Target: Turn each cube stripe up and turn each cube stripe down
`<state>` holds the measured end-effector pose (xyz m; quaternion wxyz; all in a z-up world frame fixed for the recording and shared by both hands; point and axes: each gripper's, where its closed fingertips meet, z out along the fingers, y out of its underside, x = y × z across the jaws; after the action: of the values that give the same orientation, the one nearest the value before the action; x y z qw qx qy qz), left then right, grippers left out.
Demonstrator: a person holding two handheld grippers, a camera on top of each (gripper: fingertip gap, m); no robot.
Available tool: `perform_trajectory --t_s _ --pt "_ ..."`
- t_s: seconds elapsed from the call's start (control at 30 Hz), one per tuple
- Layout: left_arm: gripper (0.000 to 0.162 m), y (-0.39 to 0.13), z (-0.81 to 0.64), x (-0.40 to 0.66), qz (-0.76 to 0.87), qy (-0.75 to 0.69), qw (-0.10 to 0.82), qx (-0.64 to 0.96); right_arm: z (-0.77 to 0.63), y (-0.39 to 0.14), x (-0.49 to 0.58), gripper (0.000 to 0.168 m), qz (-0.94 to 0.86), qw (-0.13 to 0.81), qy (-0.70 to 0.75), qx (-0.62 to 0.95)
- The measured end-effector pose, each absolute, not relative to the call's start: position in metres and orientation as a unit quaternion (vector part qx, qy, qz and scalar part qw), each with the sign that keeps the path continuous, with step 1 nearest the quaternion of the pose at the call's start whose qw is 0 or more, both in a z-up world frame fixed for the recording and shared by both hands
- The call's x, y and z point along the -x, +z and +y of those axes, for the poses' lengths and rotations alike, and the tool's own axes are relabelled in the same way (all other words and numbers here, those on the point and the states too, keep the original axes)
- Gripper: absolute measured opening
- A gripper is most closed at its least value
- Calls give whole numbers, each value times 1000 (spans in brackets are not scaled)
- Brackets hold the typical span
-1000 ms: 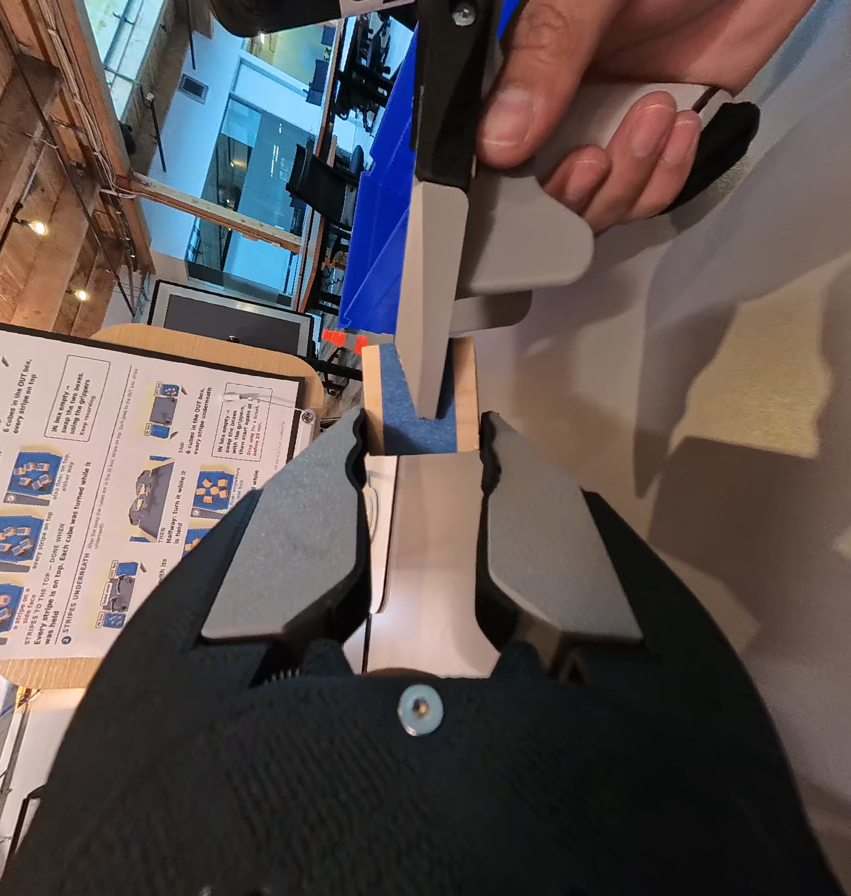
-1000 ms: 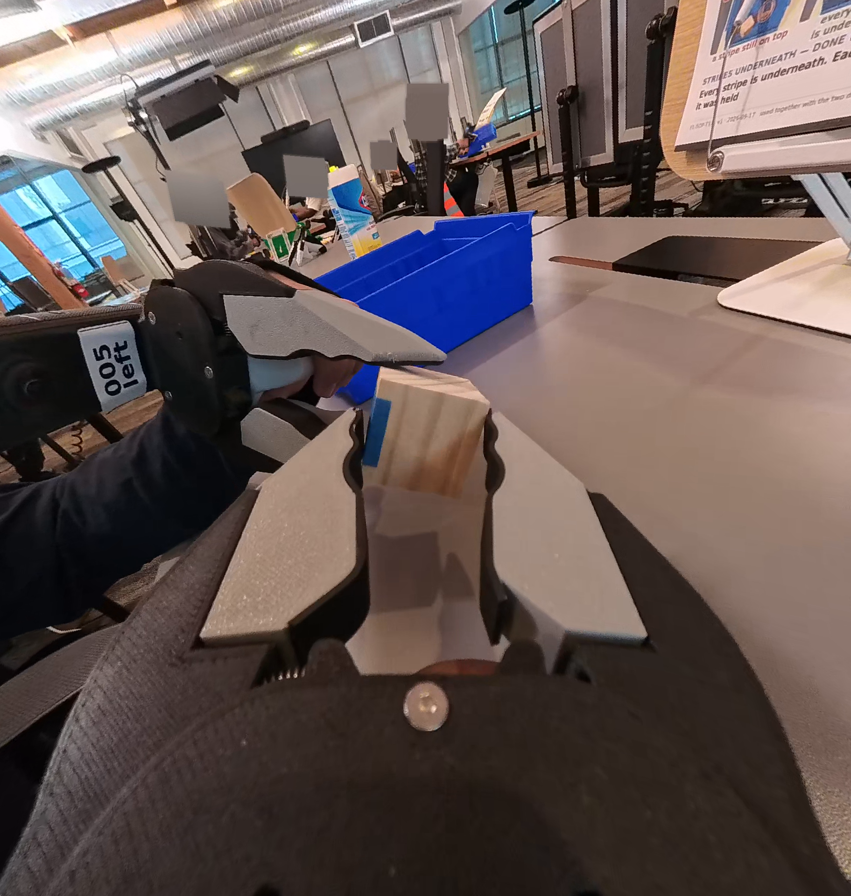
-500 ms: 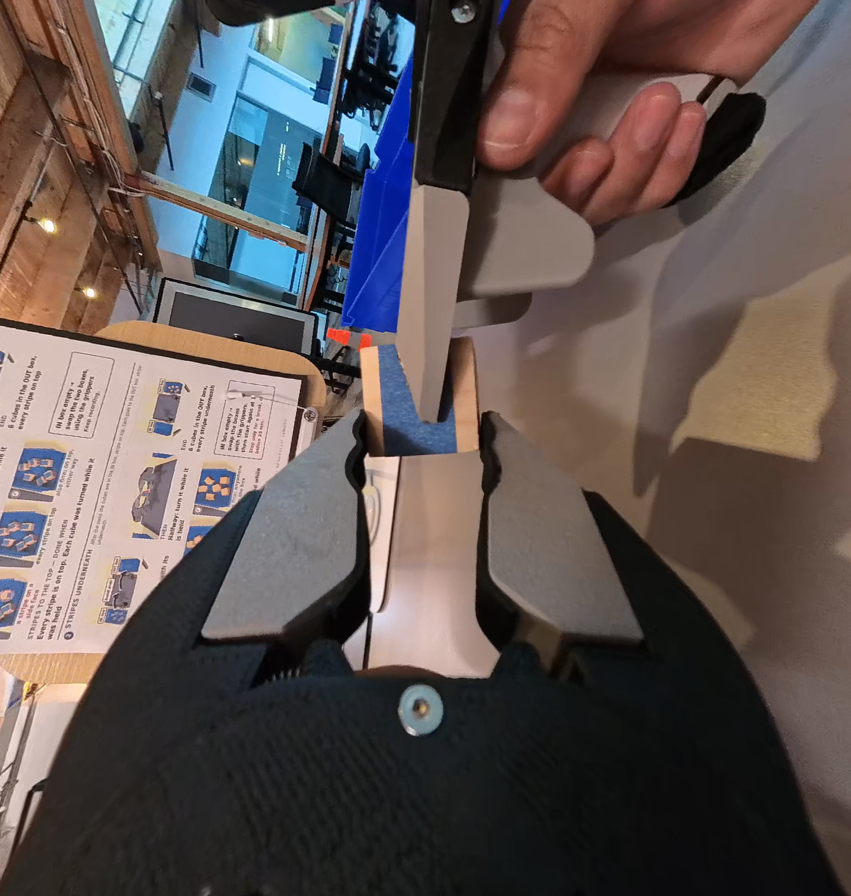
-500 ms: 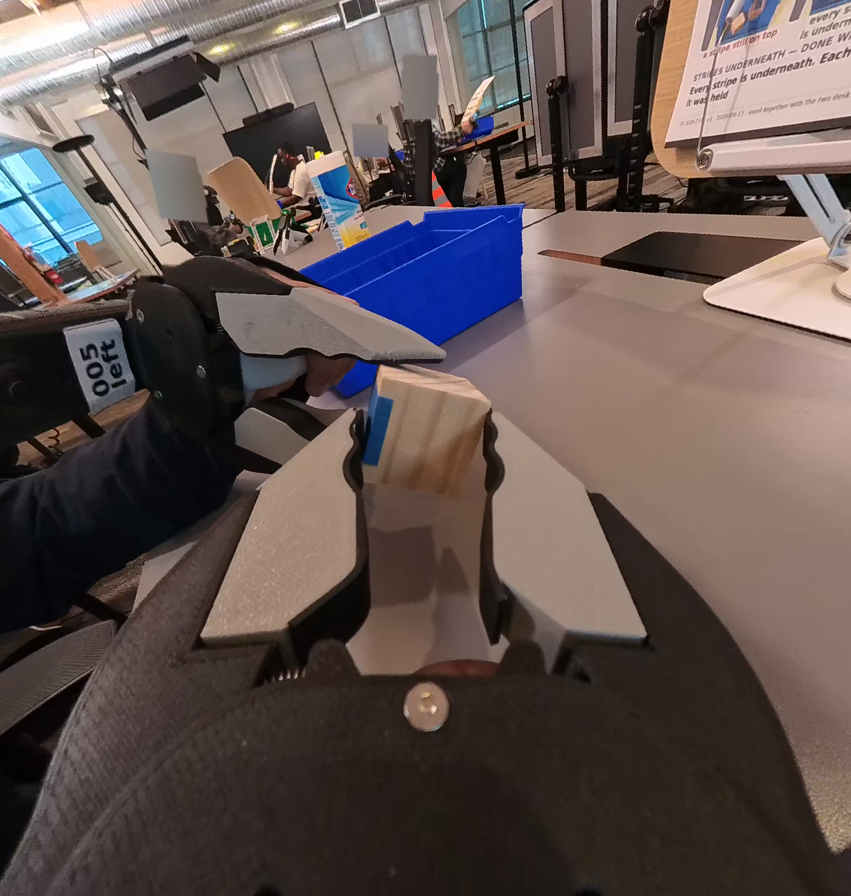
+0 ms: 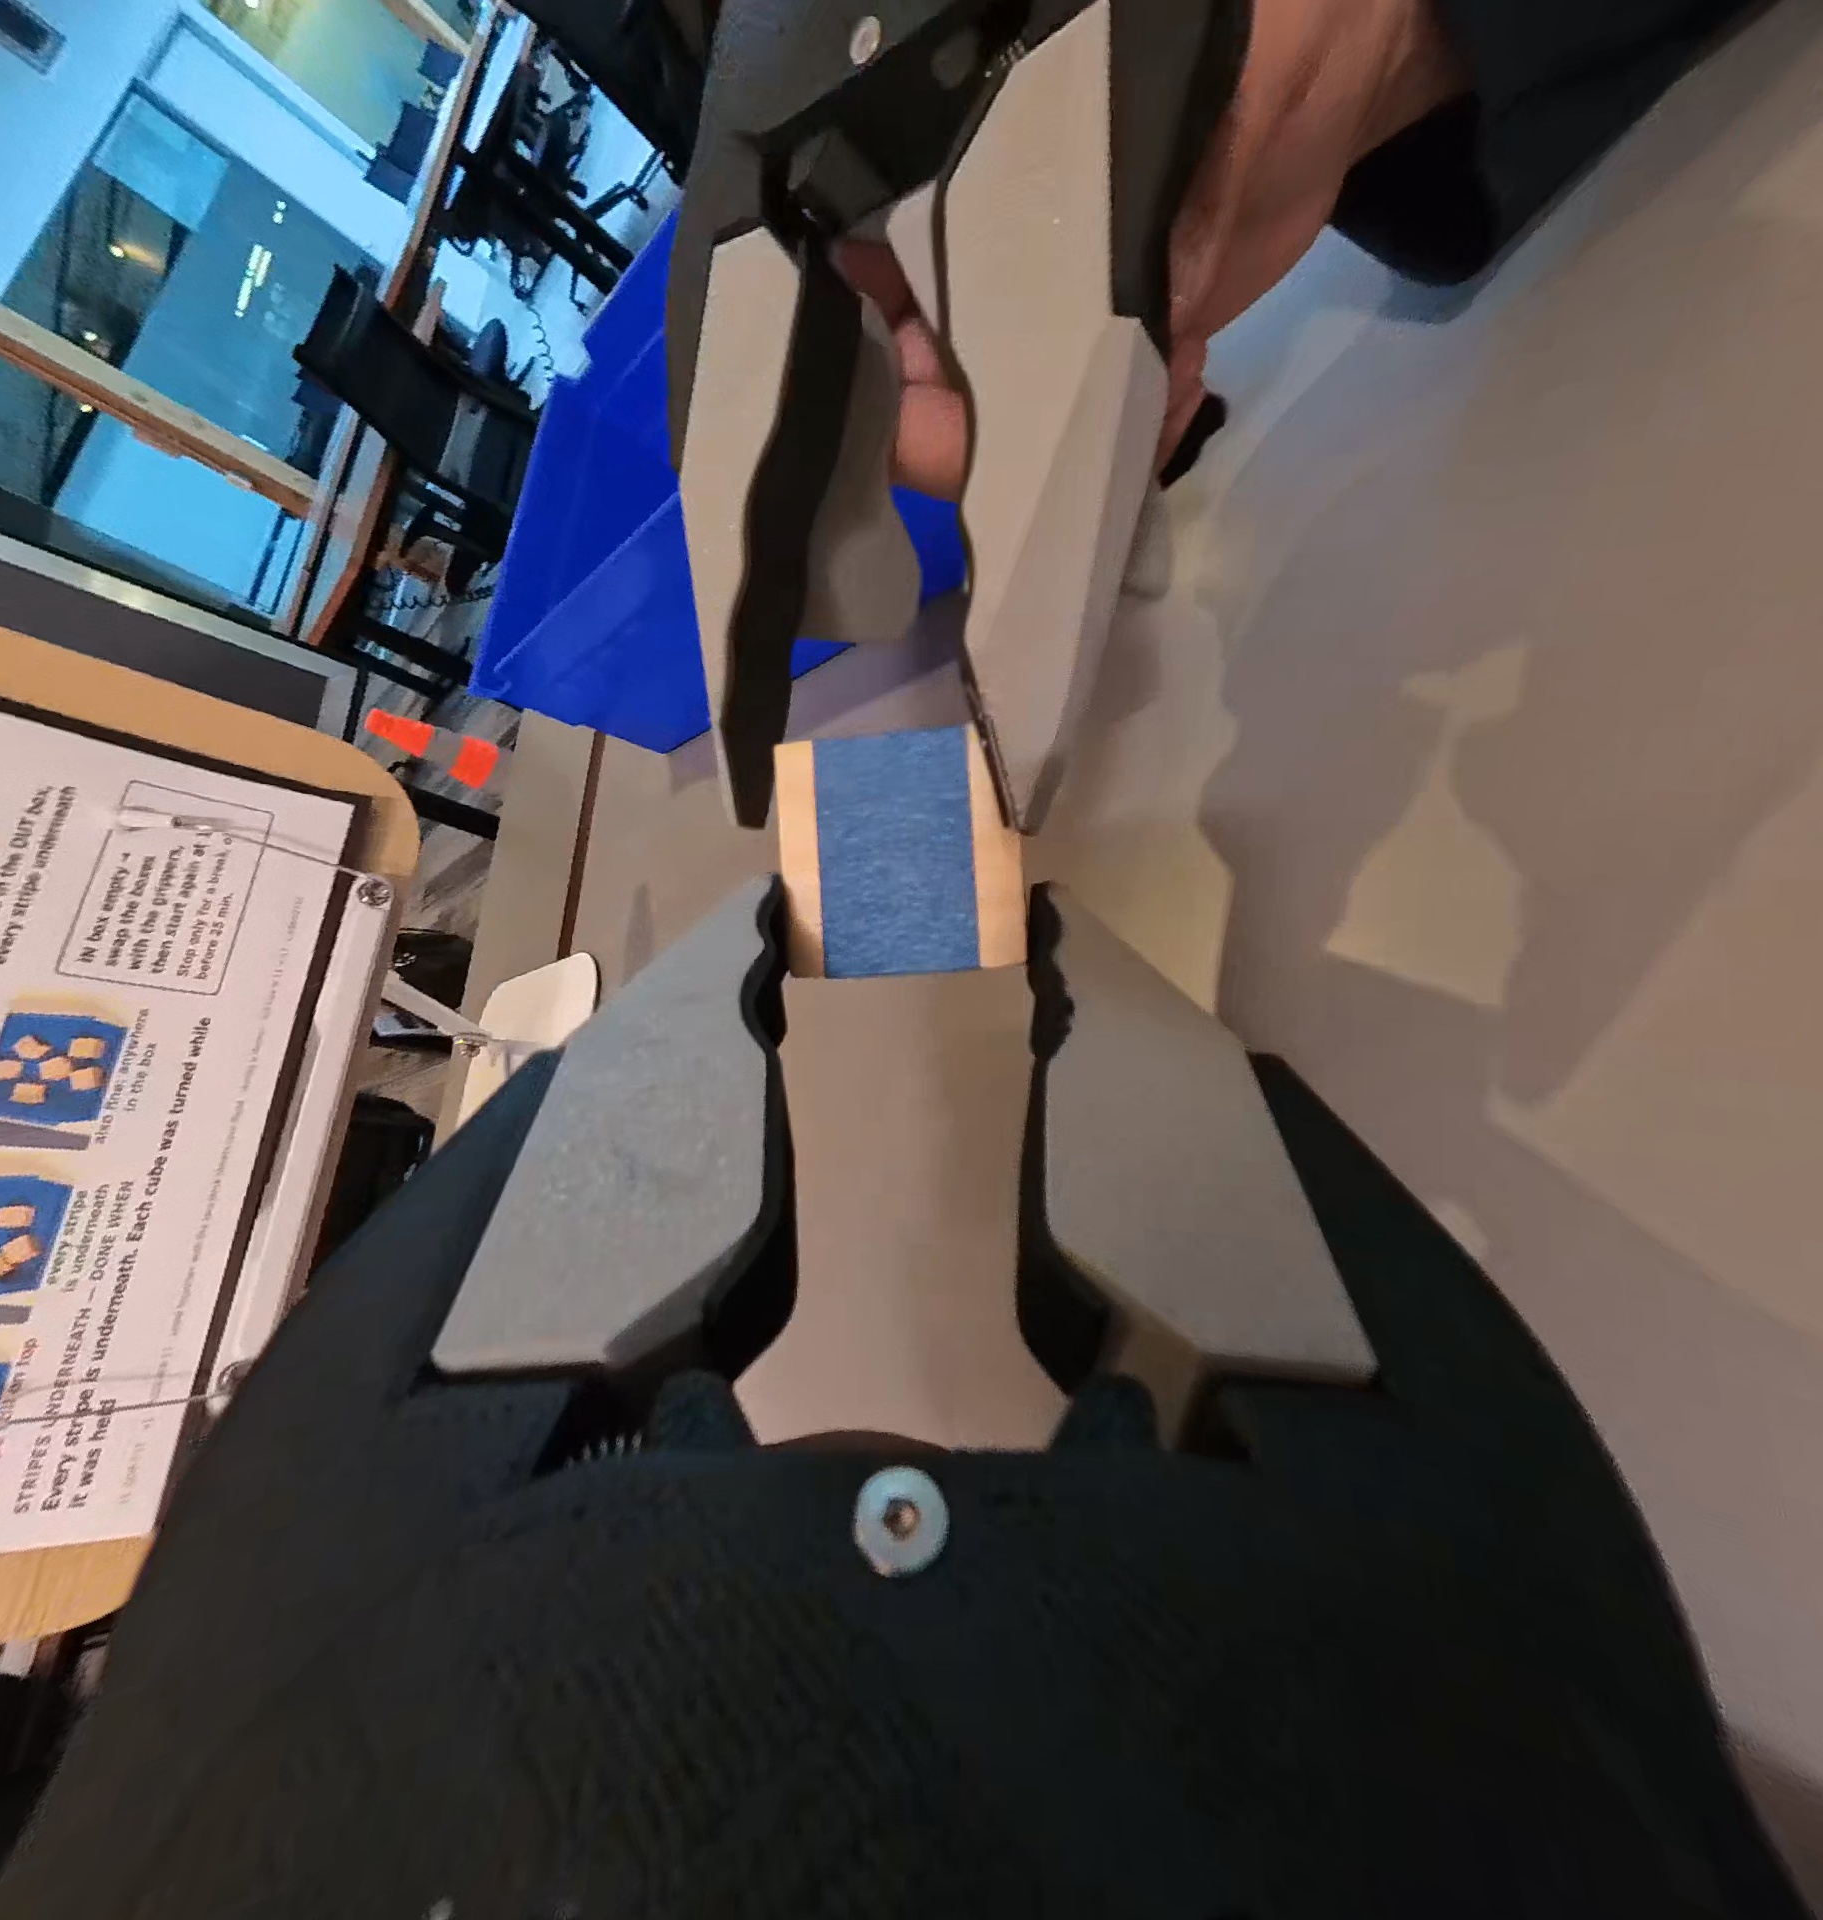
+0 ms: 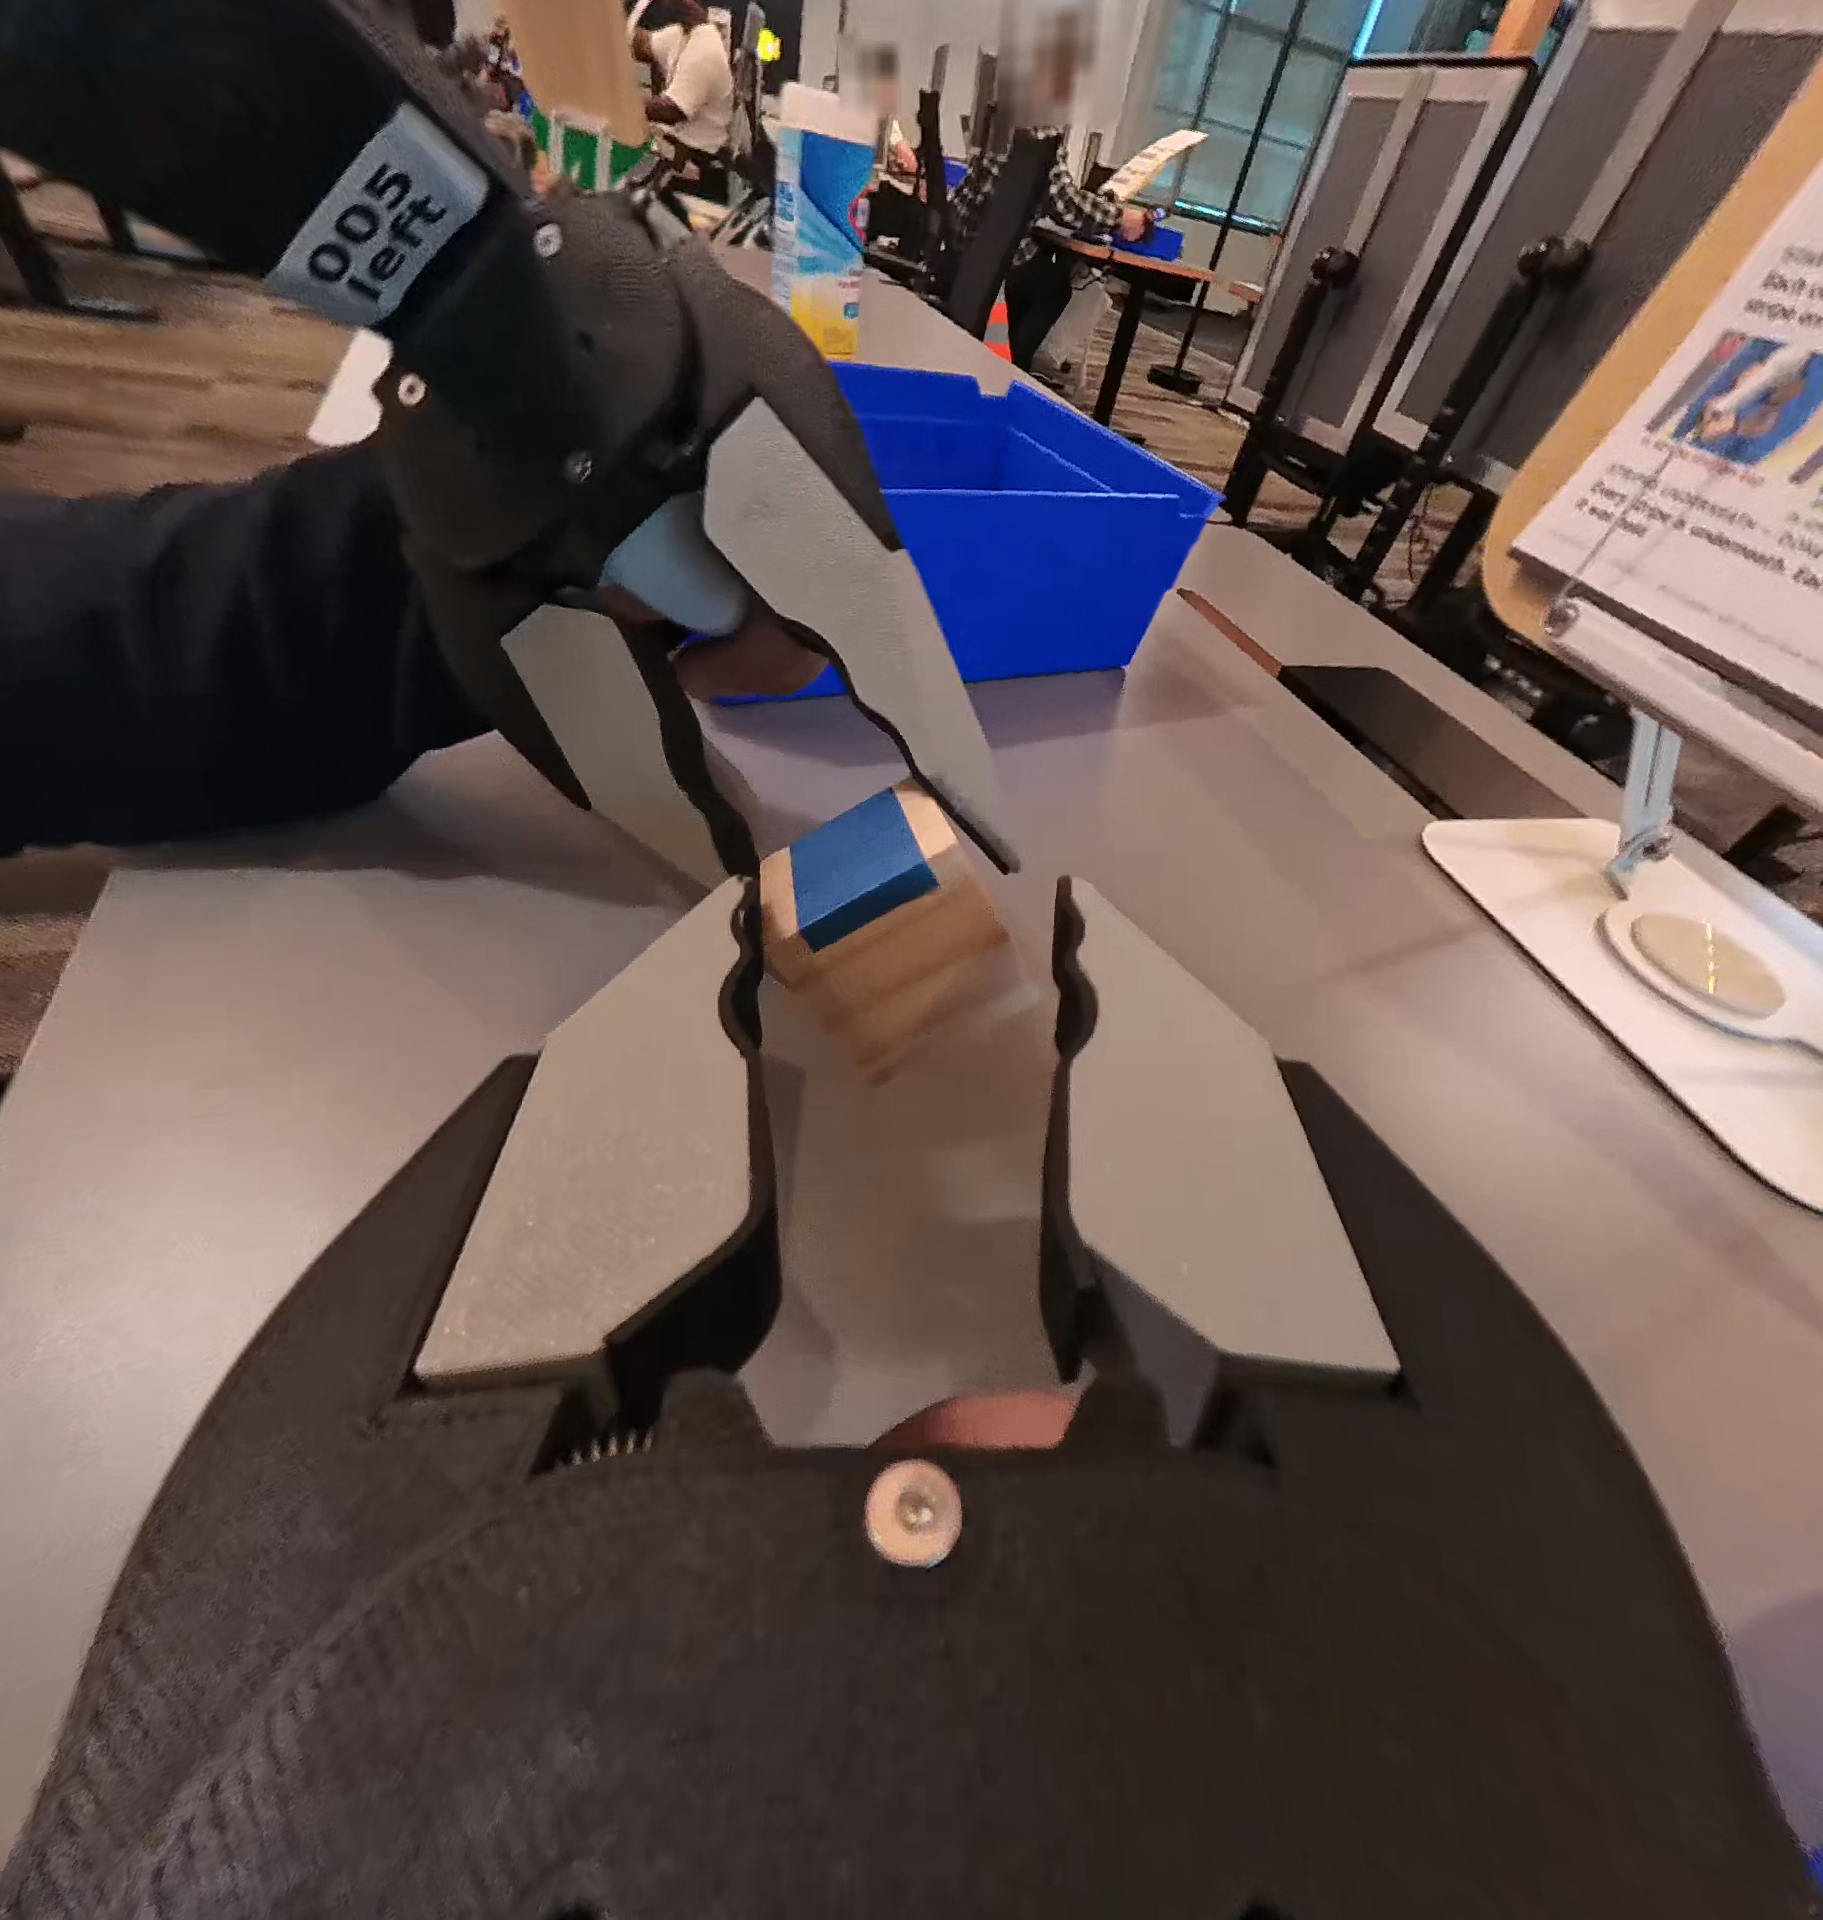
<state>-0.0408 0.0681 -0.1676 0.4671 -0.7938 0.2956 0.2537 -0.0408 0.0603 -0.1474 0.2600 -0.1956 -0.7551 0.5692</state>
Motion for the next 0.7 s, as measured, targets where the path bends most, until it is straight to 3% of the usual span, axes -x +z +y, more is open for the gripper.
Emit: perform_trajectory --t_s 0.13,0.3,0.7 --pt "44 -171 66 32 307 229 462 800 58 -152 33 55 -776 271 549 152" --pt "44 -172 63 23 308 186 471 806 53 -155 19 41 -789 271 543 100" --pt "44 -177 64 25 290 164 475 815 51 -162 27 40 -800 314 502 93"
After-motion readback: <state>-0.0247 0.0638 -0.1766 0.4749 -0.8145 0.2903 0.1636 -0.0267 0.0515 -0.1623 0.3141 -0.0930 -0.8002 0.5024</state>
